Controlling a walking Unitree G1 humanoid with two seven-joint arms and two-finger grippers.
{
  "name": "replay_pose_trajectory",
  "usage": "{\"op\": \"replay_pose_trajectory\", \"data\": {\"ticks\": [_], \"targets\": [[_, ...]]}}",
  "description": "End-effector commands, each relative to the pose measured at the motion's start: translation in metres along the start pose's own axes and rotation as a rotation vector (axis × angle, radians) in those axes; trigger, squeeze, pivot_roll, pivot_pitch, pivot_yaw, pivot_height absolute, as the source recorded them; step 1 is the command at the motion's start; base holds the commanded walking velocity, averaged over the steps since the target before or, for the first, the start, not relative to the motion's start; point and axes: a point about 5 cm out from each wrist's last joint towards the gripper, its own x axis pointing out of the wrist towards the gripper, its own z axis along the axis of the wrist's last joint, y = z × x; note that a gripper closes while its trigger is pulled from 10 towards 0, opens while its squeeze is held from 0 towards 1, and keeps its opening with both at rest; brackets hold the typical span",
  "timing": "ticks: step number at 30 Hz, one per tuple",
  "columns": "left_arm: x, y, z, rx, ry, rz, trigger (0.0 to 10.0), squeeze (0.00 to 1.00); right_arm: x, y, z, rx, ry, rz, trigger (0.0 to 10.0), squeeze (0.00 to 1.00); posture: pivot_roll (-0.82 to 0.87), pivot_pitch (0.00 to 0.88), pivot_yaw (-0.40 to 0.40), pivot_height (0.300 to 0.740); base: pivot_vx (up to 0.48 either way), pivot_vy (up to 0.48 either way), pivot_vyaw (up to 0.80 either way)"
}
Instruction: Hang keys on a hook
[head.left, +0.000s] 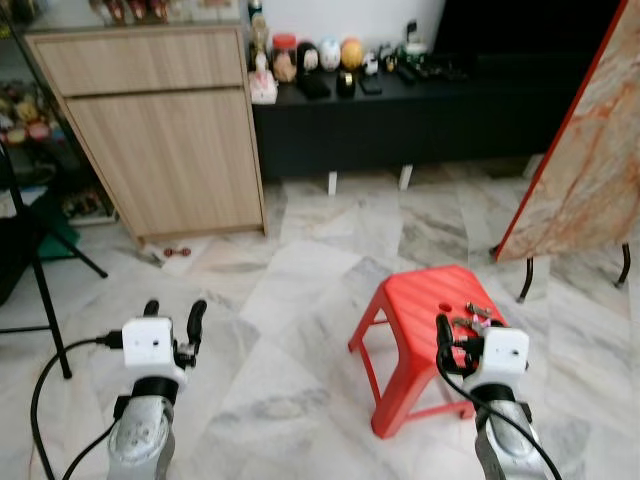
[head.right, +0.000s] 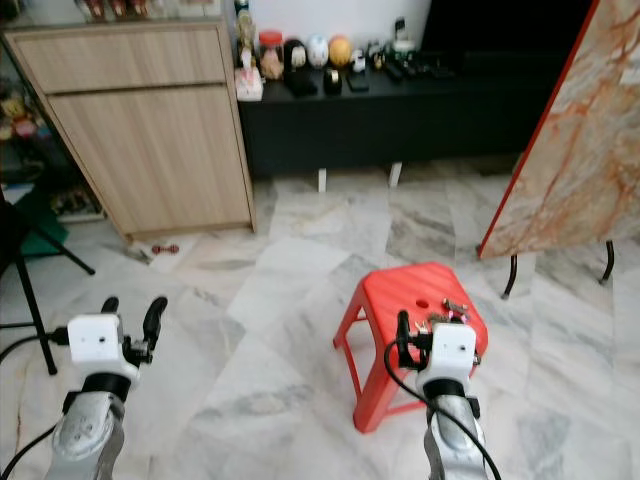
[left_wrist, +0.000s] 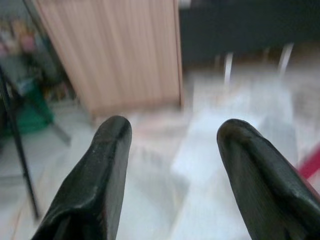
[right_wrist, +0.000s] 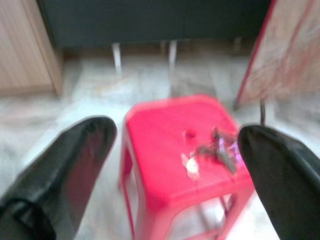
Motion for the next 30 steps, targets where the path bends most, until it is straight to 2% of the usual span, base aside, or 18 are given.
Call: {"op": "replay_pose_trajectory", "data": {"ticks": [1,2,4,5,7,8,9,12,17,24,30], "targets": [[-0.005,0.001,-0.026,0.04,0.12,-0.004,10.0,0.0,-0.006,-0.001,-0.025,-0.039,0.142,0.004,10.0,0.0,0.09,0.041,-0.036,0.74,0.0,-0.364,0.0],[-0.007,-0.001,-0.042,0.07,0.204,-0.023,10.0,0.0,-0.009,0.0,-0.041,-0.078,0.248,0.012,10.0,0.0,0.1,0.042,-0.032,0.74,0.0,-0.368,0.0],[-0.01,-0.002,-0.054,0.093,0.273,-0.032,10.0,0.0,-0.013,0.0,-0.052,-0.075,0.319,0.005,10.0,0.0,0.08,0.039,-0.034,0.74,0.0,-0.366,0.0],[-0.015,-0.004,-0.068,0.101,0.356,-0.041,10.0,0.0,-0.02,-0.001,-0.065,-0.121,0.411,-0.018,10.0,0.0,0.08,0.039,-0.034,0.74,0.0,-0.364,0.0],[-0.024,-0.008,-0.082,0.136,0.431,-0.074,10.0,0.0,-0.029,-0.001,-0.078,-0.158,0.479,-0.004,10.0,0.0,0.08,0.039,-0.034,0.74,0.0,-0.356,0.0],[-0.029,-0.009,-0.088,0.153,0.467,-0.089,10.0,0.0,-0.034,-0.002,-0.084,-0.165,0.519,-0.009,10.0,0.0,0.08,0.04,-0.033,0.74,0.0,-0.33,0.0],[-0.039,-0.009,-0.099,0.168,0.534,-0.105,10.0,0.0,-0.044,-0.004,-0.096,-0.126,0.586,-0.035,10.0,0.0,0.08,0.044,-0.034,0.74,0.0,-0.315,0.0],[-0.044,-0.007,-0.106,0.159,0.578,-0.089,10.0,0.0,-0.054,-0.006,-0.106,-0.076,0.644,-0.072,10.0,0.0,0.09,0.05,-0.036,0.74,0.0,-0.312,0.0],[-0.045,-0.006,-0.108,0.158,0.576,-0.078,10.0,0.0,-0.061,-0.004,-0.112,-0.071,0.672,-0.06,10.0,0.0,0.09,0.06,-0.037,0.74,0.0,-0.328,0.0],[-0.047,-0.001,-0.111,0.15,0.593,-0.055,10.0,0.0,-0.06,-0.005,-0.112,-0.071,0.677,-0.056,10.0,0.0,0.09,0.058,-0.04,0.74,0.0,-0.354,0.0],[-0.052,-0.003,-0.116,0.145,0.63,-0.05,10.0,0.0,-0.059,-0.005,-0.111,-0.068,0.675,-0.044,10.0,0.0,0.1,0.045,-0.049,0.74,0.0,-0.342,0.0]]}}
